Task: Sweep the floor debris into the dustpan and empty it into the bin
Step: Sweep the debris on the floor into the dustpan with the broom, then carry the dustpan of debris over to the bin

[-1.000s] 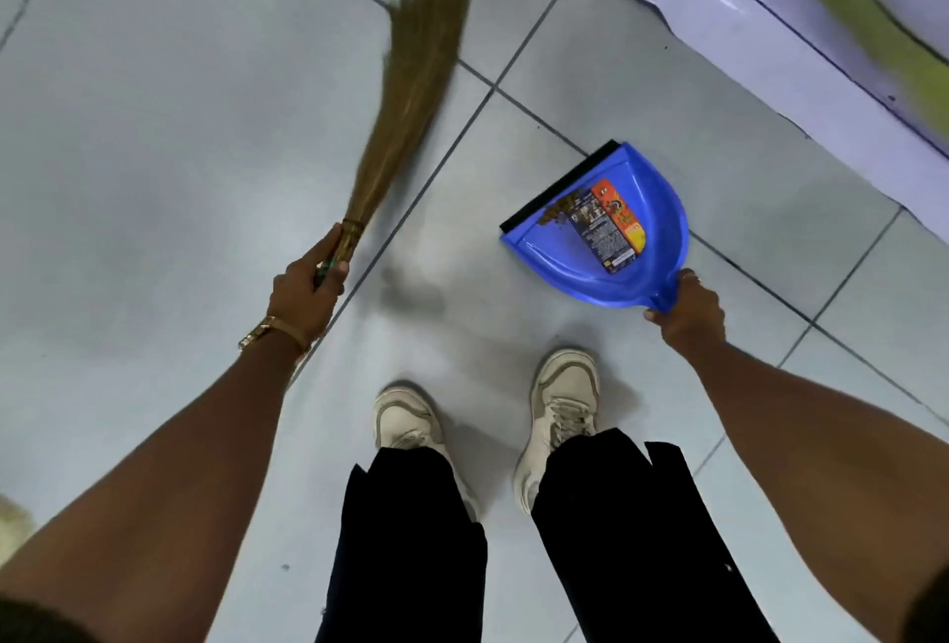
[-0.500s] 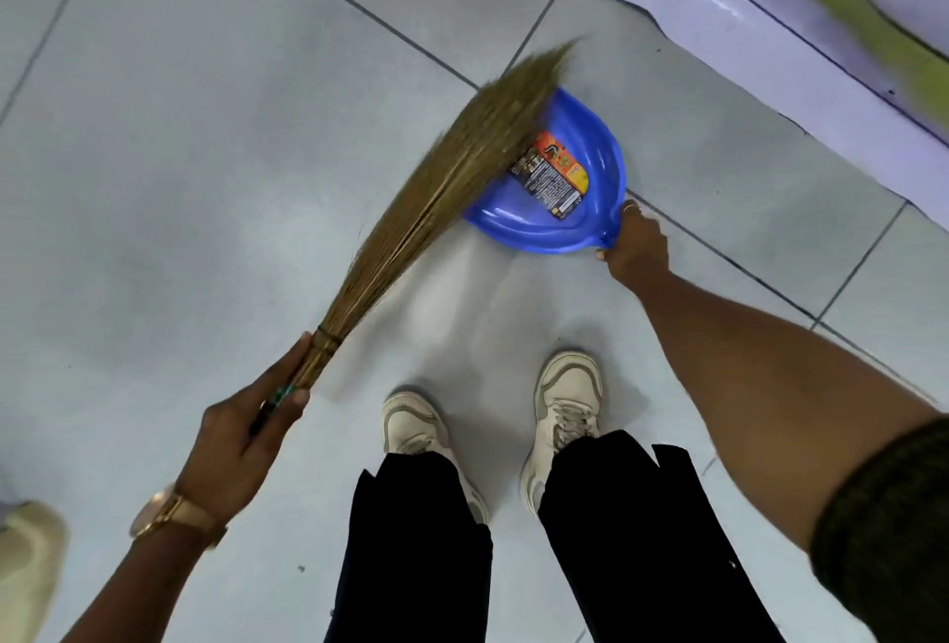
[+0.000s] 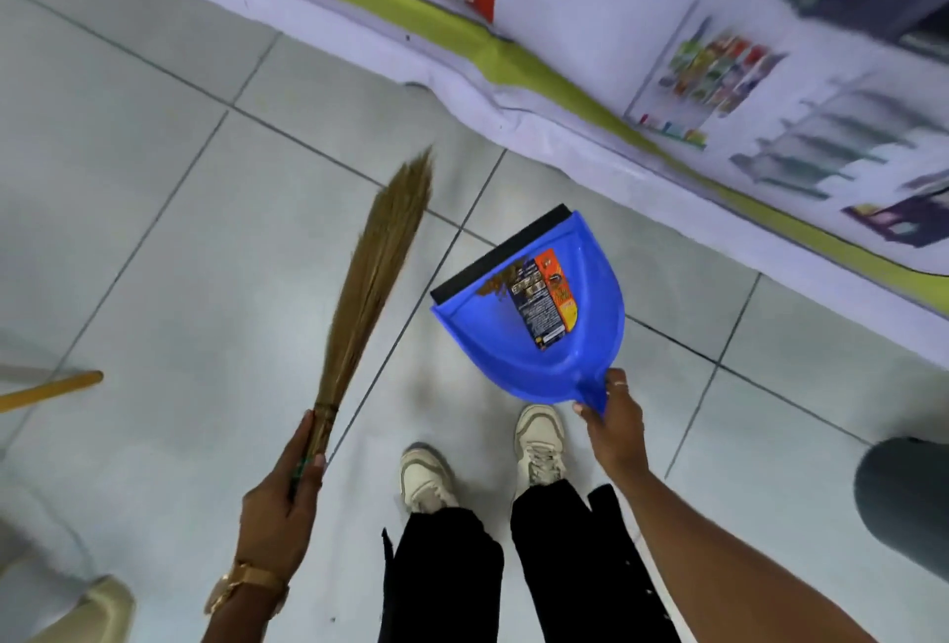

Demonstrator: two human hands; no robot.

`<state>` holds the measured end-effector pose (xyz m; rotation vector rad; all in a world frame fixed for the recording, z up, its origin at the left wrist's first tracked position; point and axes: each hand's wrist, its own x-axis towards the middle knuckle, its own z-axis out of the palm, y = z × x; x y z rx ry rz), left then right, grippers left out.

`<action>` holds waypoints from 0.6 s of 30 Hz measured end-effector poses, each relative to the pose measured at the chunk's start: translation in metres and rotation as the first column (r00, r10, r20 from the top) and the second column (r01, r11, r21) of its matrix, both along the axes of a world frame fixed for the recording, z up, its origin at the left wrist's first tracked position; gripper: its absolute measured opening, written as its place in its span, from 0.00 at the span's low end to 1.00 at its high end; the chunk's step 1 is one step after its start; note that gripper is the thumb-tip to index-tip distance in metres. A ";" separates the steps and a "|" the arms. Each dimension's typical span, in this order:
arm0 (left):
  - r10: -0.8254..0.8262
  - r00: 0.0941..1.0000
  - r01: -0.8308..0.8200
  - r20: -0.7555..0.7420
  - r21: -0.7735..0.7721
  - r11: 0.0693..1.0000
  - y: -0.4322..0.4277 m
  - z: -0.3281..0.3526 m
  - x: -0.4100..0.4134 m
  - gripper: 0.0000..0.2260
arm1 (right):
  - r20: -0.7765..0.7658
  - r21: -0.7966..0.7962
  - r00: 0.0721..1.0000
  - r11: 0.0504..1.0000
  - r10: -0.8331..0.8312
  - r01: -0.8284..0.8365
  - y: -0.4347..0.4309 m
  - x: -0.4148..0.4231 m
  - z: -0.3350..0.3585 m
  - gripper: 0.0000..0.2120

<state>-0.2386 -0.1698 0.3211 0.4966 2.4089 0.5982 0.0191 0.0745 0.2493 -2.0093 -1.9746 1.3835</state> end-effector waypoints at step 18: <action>-0.597 0.792 0.610 0.132 -0.214 0.763 0.137 0.143 0.127 0.23 | -0.032 -0.028 0.846 0.847 -0.532 0.531 -0.098 0.131 0.210 0.20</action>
